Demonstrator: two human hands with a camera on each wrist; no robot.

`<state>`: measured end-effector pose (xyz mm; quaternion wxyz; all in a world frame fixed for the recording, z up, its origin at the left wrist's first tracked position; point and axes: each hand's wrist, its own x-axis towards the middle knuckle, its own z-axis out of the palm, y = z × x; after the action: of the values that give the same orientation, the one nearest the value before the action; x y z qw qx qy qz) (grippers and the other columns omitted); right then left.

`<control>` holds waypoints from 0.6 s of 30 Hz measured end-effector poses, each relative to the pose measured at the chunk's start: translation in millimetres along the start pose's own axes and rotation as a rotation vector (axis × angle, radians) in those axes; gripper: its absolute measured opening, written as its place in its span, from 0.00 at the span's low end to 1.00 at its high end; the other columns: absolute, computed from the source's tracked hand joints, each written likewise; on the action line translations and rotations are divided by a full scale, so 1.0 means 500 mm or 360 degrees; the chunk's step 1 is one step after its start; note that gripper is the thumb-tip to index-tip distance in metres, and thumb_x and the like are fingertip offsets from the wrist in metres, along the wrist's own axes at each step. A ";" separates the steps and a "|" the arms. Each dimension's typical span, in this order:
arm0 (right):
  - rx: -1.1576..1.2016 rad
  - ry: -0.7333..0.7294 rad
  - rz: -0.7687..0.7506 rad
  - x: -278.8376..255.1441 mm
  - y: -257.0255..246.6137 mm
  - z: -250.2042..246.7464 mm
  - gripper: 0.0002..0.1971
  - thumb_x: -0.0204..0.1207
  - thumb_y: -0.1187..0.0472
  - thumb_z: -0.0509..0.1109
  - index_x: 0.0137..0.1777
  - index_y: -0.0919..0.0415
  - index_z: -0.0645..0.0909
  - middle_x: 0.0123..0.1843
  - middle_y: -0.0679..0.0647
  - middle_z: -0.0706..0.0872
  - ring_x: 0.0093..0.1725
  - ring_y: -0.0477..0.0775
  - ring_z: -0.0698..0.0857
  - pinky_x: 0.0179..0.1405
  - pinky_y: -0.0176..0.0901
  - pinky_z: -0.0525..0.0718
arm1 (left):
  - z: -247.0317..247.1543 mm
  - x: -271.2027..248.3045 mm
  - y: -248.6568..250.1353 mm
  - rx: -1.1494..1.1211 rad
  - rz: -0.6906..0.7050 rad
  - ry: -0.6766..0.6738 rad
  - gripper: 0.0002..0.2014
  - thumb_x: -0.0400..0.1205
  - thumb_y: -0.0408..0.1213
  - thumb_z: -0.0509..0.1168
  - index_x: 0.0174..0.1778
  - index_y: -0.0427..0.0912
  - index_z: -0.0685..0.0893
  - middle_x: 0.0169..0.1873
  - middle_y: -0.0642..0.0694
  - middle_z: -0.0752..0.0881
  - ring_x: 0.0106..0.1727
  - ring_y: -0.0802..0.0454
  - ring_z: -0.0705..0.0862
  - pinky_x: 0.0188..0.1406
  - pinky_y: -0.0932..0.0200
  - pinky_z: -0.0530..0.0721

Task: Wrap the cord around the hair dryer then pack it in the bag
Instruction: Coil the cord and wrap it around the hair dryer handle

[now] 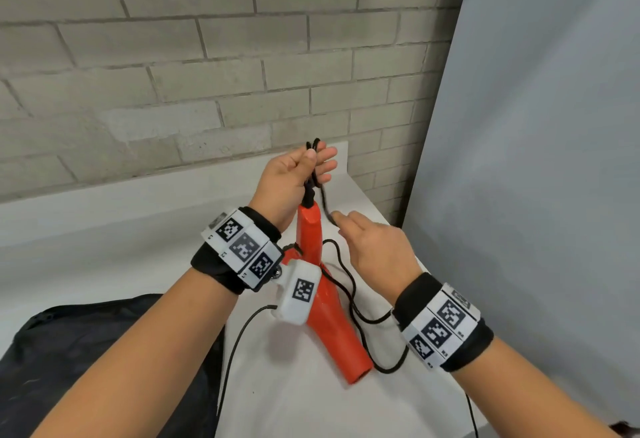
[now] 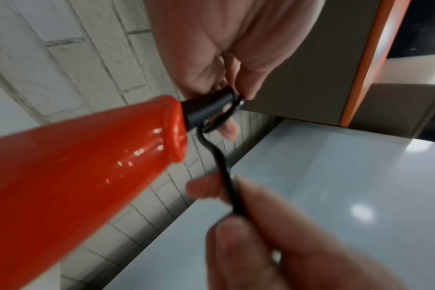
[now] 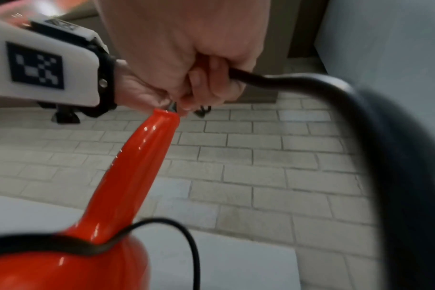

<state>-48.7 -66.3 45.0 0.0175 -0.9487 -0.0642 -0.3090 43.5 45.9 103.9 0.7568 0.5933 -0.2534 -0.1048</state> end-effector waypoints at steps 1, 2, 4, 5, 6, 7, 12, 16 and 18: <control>-0.0096 0.0035 -0.0083 0.004 -0.003 -0.009 0.24 0.56 0.67 0.79 0.54 0.57 0.83 0.31 0.49 0.83 0.17 0.51 0.78 0.17 0.30 0.57 | 0.005 0.000 -0.004 0.0029 0.0019 0.0042 0.16 0.85 0.32 0.50 0.67 0.31 0.72 0.58 0.41 0.81 0.48 0.58 0.84 0.49 0.68 0.83; -0.0154 0.0080 -0.0144 0.009 -0.005 -0.021 0.25 0.54 0.68 0.80 0.54 0.56 0.84 0.32 0.49 0.83 0.17 0.51 0.77 0.18 0.31 0.56 | 0.009 0.000 -0.006 0.0072 0.0029 0.0065 0.16 0.85 0.32 0.50 0.67 0.31 0.72 0.58 0.41 0.80 0.49 0.57 0.83 0.50 0.68 0.83; -0.0208 0.0181 -0.0204 0.023 -0.007 -0.049 0.22 0.56 0.68 0.79 0.52 0.55 0.84 0.33 0.49 0.83 0.19 0.52 0.77 0.17 0.32 0.57 | 0.015 -0.001 -0.004 0.0173 0.0014 0.0034 0.16 0.85 0.32 0.50 0.66 0.31 0.74 0.58 0.40 0.81 0.48 0.57 0.82 0.48 0.68 0.82; -0.0220 0.0246 -0.0221 0.033 -0.006 -0.063 0.19 0.59 0.67 0.78 0.52 0.55 0.84 0.34 0.49 0.84 0.19 0.52 0.78 0.17 0.32 0.58 | 0.018 -0.003 0.000 0.0209 -0.0006 -0.0007 0.16 0.85 0.32 0.50 0.64 0.31 0.75 0.57 0.39 0.81 0.46 0.58 0.83 0.46 0.69 0.82; -0.0209 0.0294 -0.0221 0.044 -0.003 -0.077 0.15 0.64 0.65 0.75 0.51 0.55 0.85 0.35 0.50 0.84 0.20 0.53 0.79 0.16 0.32 0.60 | 0.021 -0.006 0.005 0.0238 -0.0024 -0.0059 0.16 0.85 0.33 0.49 0.62 0.31 0.77 0.54 0.39 0.82 0.42 0.59 0.83 0.44 0.69 0.82; -0.0171 0.0319 -0.0198 0.056 0.001 -0.089 0.11 0.69 0.63 0.70 0.51 0.55 0.85 0.36 0.50 0.85 0.21 0.53 0.80 0.15 0.32 0.63 | 0.020 -0.009 0.012 0.0287 -0.0023 -0.0118 0.16 0.86 0.34 0.48 0.57 0.32 0.80 0.49 0.40 0.84 0.38 0.60 0.83 0.43 0.68 0.82; 0.0124 0.0055 0.0097 0.118 0.015 -0.126 0.11 0.76 0.58 0.63 0.57 0.54 0.80 0.52 0.52 0.85 0.39 0.56 0.86 0.28 0.40 0.71 | 0.008 -0.019 0.034 0.0614 -0.0032 -0.0466 0.26 0.86 0.43 0.45 0.28 0.39 0.80 0.11 0.52 0.76 0.20 0.57 0.78 0.32 0.64 0.78; 0.0838 -0.0241 0.0320 0.129 0.023 -0.104 0.11 0.82 0.60 0.57 0.53 0.58 0.82 0.39 0.56 0.88 0.39 0.53 0.83 0.38 0.48 0.77 | -0.006 -0.018 0.040 0.0445 -0.0180 -0.0533 0.21 0.85 0.40 0.49 0.34 0.38 0.83 0.14 0.53 0.77 0.18 0.58 0.74 0.25 0.67 0.75; 0.1088 -0.0197 0.0356 0.124 0.027 -0.097 0.12 0.83 0.63 0.56 0.49 0.65 0.82 0.33 0.51 0.86 0.34 0.45 0.82 0.35 0.41 0.77 | -0.014 -0.017 0.042 0.0442 -0.0192 -0.0538 0.20 0.85 0.39 0.51 0.34 0.37 0.83 0.15 0.53 0.76 0.20 0.59 0.75 0.24 0.69 0.76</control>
<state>-25.6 -76.5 120.6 0.3633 -0.9062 -0.0606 -0.2080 37.0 61.6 120.6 0.6071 0.6798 -0.3527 -0.2118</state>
